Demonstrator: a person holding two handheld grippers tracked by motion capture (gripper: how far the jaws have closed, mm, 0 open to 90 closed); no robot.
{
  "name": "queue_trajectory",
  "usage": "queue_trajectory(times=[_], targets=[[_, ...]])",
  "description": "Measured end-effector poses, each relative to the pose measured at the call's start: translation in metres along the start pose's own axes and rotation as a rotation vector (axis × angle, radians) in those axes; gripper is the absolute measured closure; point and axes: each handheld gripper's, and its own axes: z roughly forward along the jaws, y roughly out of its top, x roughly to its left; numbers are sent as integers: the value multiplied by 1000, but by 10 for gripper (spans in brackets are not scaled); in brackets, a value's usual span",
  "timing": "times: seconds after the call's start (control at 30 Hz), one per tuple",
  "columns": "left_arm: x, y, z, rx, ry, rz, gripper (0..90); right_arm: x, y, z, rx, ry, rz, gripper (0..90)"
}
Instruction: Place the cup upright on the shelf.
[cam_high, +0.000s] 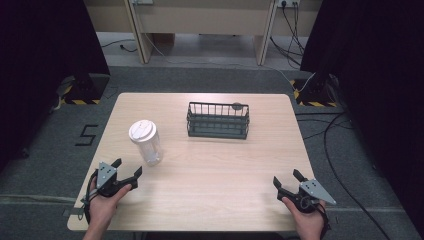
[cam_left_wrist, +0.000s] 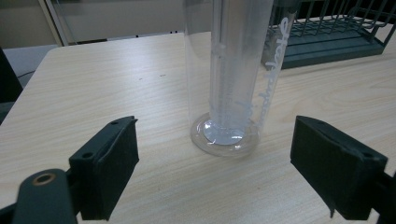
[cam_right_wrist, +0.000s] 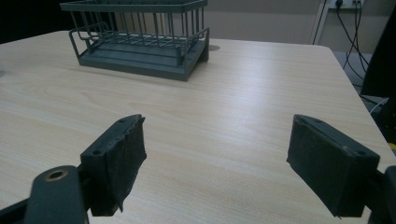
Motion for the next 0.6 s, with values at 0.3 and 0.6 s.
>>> queue_trajectory(times=[0.3, 0.6], targets=[[0, 1, 3, -1, -12, -3, 144, -1, 0, 0, 4, -2, 10, 197], [-1, 9, 11, -8, -31, -25, 143, -2, 0, 1, 8, 1, 21, 197]])
